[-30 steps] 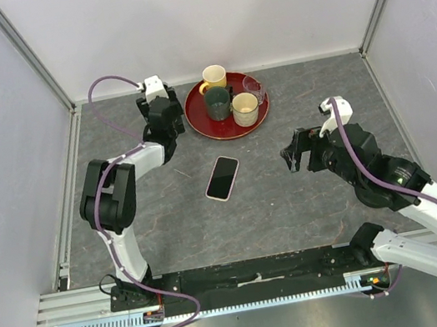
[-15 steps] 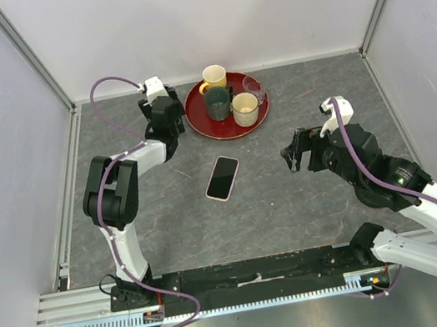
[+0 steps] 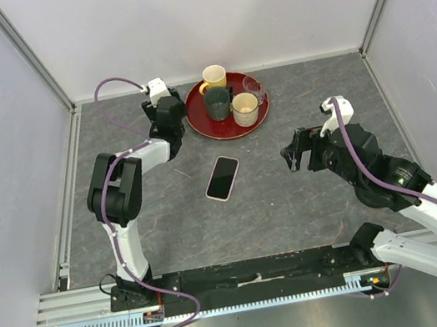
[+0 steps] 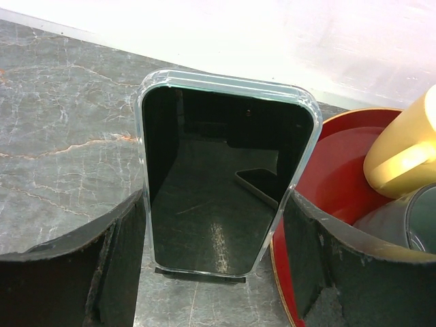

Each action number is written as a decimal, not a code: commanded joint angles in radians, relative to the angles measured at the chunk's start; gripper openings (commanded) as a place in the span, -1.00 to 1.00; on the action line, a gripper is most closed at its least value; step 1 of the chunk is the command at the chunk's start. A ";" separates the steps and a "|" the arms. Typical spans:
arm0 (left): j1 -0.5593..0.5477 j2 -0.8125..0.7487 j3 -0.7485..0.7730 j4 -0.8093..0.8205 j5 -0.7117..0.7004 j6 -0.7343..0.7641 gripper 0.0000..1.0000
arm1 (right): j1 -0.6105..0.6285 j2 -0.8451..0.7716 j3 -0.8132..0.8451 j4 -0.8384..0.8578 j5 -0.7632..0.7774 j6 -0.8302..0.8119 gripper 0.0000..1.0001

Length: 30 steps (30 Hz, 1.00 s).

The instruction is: Place the phone on the phone stand

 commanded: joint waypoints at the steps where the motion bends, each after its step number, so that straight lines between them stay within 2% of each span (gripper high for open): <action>1: -0.004 0.009 0.067 0.070 -0.056 -0.041 -0.95 | 0.001 -0.007 0.010 0.041 0.009 0.000 0.96; 10: -0.004 0.023 0.068 0.072 -0.059 -0.022 -0.95 | 0.001 -0.010 0.008 0.042 0.009 0.002 0.96; 13: -0.004 0.019 0.058 0.076 -0.055 -0.021 -0.78 | 0.001 -0.013 0.007 0.042 0.011 0.002 0.96; 14: -0.004 0.017 0.048 0.078 -0.052 -0.026 -0.50 | 0.001 -0.012 0.007 0.045 0.012 0.000 0.96; 16: -0.005 0.011 0.041 0.080 -0.039 -0.034 -0.12 | 0.001 -0.010 0.005 0.047 0.008 0.003 0.96; 17: -0.004 0.006 0.033 0.078 -0.038 -0.037 0.31 | 0.001 -0.009 0.005 0.049 0.006 0.005 0.96; 18: -0.004 0.000 0.027 0.075 -0.035 -0.049 0.62 | 0.001 -0.006 0.005 0.049 0.000 0.006 0.96; 19: -0.004 -0.007 0.019 0.073 -0.030 -0.055 0.76 | 0.001 -0.007 0.005 0.049 -0.002 0.006 0.96; 22: -0.004 -0.060 -0.004 0.025 -0.019 -0.087 0.79 | 0.001 -0.007 0.003 0.053 -0.005 0.009 0.96; 29: -0.003 -0.274 -0.091 -0.152 -0.003 -0.338 0.83 | 0.001 0.013 0.005 0.055 -0.048 0.015 0.96; 30: -0.003 -0.325 -0.094 -0.222 0.005 -0.365 0.84 | 0.001 0.011 -0.001 0.052 -0.051 0.018 0.96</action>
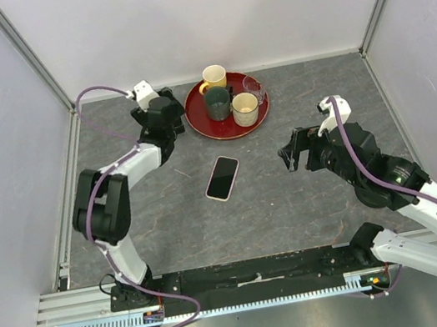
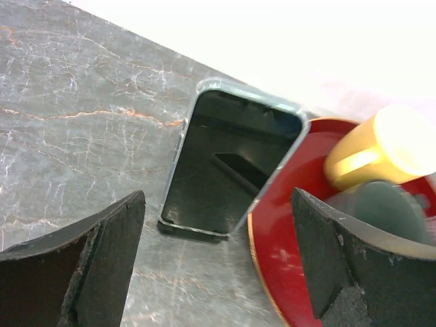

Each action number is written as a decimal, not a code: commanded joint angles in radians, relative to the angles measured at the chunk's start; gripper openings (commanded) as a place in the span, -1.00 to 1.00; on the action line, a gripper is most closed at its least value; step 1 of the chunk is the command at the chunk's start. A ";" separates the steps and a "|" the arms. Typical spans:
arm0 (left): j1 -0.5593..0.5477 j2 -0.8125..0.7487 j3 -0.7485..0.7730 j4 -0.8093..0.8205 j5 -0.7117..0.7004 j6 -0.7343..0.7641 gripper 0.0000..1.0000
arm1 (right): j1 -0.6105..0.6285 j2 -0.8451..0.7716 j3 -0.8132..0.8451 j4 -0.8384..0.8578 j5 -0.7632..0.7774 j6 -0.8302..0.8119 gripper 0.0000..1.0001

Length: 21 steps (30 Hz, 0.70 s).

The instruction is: Place the phone on the phone stand

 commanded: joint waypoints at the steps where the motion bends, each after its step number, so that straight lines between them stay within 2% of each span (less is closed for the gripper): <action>1: -0.003 -0.207 -0.013 -0.158 0.020 -0.223 0.84 | 0.001 0.005 -0.004 0.034 -0.033 0.018 0.96; 4: -0.001 -0.307 0.030 -0.529 0.049 -0.422 0.85 | 0.001 0.029 -0.023 0.025 -0.074 0.021 0.96; 5: 0.003 -0.337 0.015 -0.587 0.079 -0.529 0.82 | 0.001 0.048 -0.029 0.011 -0.123 0.021 0.96; 6: 0.009 -0.370 -0.016 -0.615 0.124 -0.559 0.82 | 0.001 0.069 -0.032 0.002 -0.151 0.021 0.96; 7: 0.015 -0.447 -0.109 -0.584 0.242 -0.579 0.82 | 0.001 0.127 -0.036 -0.008 -0.190 0.020 0.97; 9: 0.043 -0.529 -0.223 -0.495 0.368 -0.631 0.76 | 0.006 0.225 -0.041 -0.046 -0.266 0.020 0.96; 10: 0.048 -0.618 -0.323 -0.403 0.390 -0.634 0.75 | 0.012 0.247 -0.047 -0.057 -0.269 0.029 0.96; 14: 0.065 -0.788 -0.432 -0.375 0.410 -0.591 0.68 | 0.069 0.238 -0.108 -0.055 -0.199 0.082 0.96; 17: 0.066 -0.833 -0.432 -0.378 0.473 -0.530 0.67 | 0.075 0.162 -0.115 -0.098 -0.098 0.116 0.96; 18: 0.066 -0.832 -0.423 -0.376 0.523 -0.508 0.67 | 0.075 0.119 -0.107 -0.126 -0.041 0.179 0.96; 19: 0.066 -0.827 -0.401 -0.372 0.553 -0.466 0.67 | 0.076 0.094 -0.098 -0.191 0.099 0.210 0.96; 21: 0.066 -0.798 -0.377 -0.375 0.635 -0.426 0.67 | 0.075 0.022 -0.061 -0.265 0.249 0.327 0.96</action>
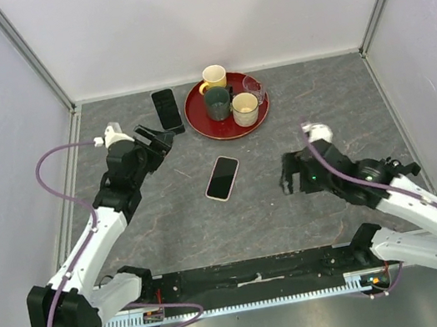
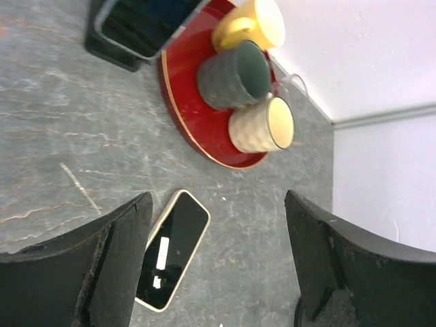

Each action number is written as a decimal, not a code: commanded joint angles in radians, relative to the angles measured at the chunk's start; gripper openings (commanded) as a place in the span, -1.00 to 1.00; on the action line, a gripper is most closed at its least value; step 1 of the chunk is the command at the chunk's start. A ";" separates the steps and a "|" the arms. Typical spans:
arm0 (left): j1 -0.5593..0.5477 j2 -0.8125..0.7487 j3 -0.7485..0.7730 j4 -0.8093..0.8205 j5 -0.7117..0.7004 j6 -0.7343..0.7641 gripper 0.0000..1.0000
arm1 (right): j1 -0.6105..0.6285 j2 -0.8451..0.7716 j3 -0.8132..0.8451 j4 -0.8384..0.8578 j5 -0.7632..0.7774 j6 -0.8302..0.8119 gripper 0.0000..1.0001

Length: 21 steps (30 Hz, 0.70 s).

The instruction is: Place the phone on the phone stand

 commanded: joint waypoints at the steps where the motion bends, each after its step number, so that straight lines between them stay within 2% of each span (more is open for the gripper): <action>1: 0.002 0.022 0.081 0.042 0.207 0.124 0.67 | 0.000 -0.155 0.089 -0.244 0.500 0.286 0.96; 3: 0.002 0.048 0.085 0.049 0.266 0.152 0.67 | 0.000 -0.218 0.143 -0.364 0.659 0.412 0.96; 4: 0.000 0.054 0.081 0.057 0.285 0.190 0.67 | -0.001 -0.236 0.158 -0.489 0.717 0.569 0.96; 5: 0.002 0.062 0.078 0.060 0.299 0.207 0.67 | -0.001 -0.252 0.195 -0.543 0.815 0.623 0.96; 8: 0.048 0.093 0.059 0.080 0.414 0.164 0.65 | -0.001 -0.257 0.285 -0.706 0.946 0.736 0.96; 9: 0.062 0.123 0.064 0.118 0.504 0.164 0.63 | -0.007 -0.234 0.301 -0.705 0.974 0.716 0.96; 11: 0.095 0.157 0.094 0.087 0.579 0.163 0.62 | -0.045 -0.188 0.328 -0.703 1.003 0.692 0.96; 14: 0.126 0.214 0.099 0.092 0.681 0.097 0.61 | -0.160 -0.119 0.379 -0.703 0.953 0.643 0.96; 18: 0.134 0.216 0.066 0.145 0.722 0.043 0.57 | -0.311 0.015 0.379 -0.702 0.933 0.560 0.96; 21: 0.135 0.193 0.064 0.143 0.706 0.060 0.57 | -0.415 0.006 0.330 -0.687 0.877 0.563 0.96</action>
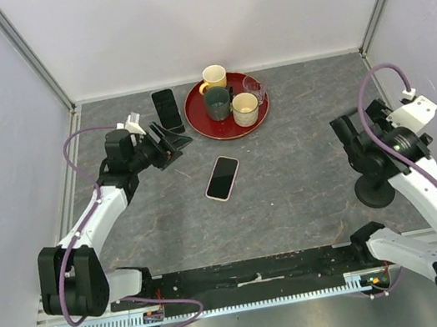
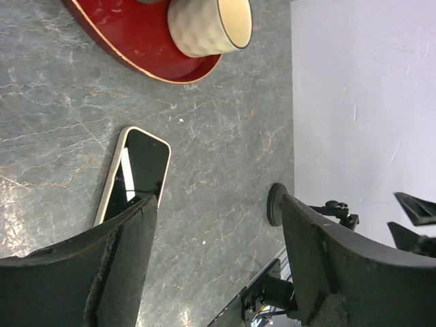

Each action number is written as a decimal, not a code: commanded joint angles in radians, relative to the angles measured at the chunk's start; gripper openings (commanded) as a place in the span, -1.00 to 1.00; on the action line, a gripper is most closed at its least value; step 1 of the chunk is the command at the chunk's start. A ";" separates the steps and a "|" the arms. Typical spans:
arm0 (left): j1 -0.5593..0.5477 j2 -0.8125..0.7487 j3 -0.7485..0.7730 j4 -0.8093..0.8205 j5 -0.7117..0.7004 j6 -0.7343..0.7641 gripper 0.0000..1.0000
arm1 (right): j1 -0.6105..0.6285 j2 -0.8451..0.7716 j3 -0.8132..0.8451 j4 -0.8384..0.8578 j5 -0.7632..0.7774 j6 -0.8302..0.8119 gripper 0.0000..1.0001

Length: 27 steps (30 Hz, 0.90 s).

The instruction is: Place the phone on the phone stand

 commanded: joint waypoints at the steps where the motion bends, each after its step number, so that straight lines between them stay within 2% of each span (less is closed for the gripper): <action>1: 0.001 -0.043 0.000 0.063 0.069 -0.023 0.57 | -0.111 0.000 -0.063 -0.113 -0.022 -0.031 0.96; 9: 0.001 -0.031 0.002 0.064 0.081 -0.028 0.57 | -0.311 -0.034 -0.125 -0.049 -0.057 -0.097 0.96; 13: 0.003 -0.031 0.003 0.064 0.087 -0.034 0.56 | -0.393 -0.039 -0.188 0.041 -0.198 -0.173 0.96; 14: 0.003 -0.031 0.005 0.064 0.087 -0.034 0.56 | -0.415 -0.045 -0.188 0.048 -0.218 -0.173 0.90; 15: 0.004 -0.034 0.005 0.064 0.085 -0.031 0.56 | -0.430 -0.049 -0.198 0.084 -0.234 -0.187 0.75; 18: 0.003 -0.033 0.002 0.064 0.079 -0.028 0.56 | -0.499 -0.066 -0.243 0.133 -0.300 -0.221 0.54; 20: 0.004 -0.028 0.003 0.064 0.085 -0.029 0.56 | -0.556 -0.069 -0.284 0.191 -0.378 -0.253 0.53; 23: 0.004 -0.023 0.005 0.064 0.088 -0.028 0.56 | -0.643 -0.072 -0.349 0.253 -0.464 -0.285 0.36; 27: 0.006 -0.014 0.005 0.064 0.091 -0.031 0.56 | -0.665 -0.074 -0.351 0.299 -0.522 -0.324 0.24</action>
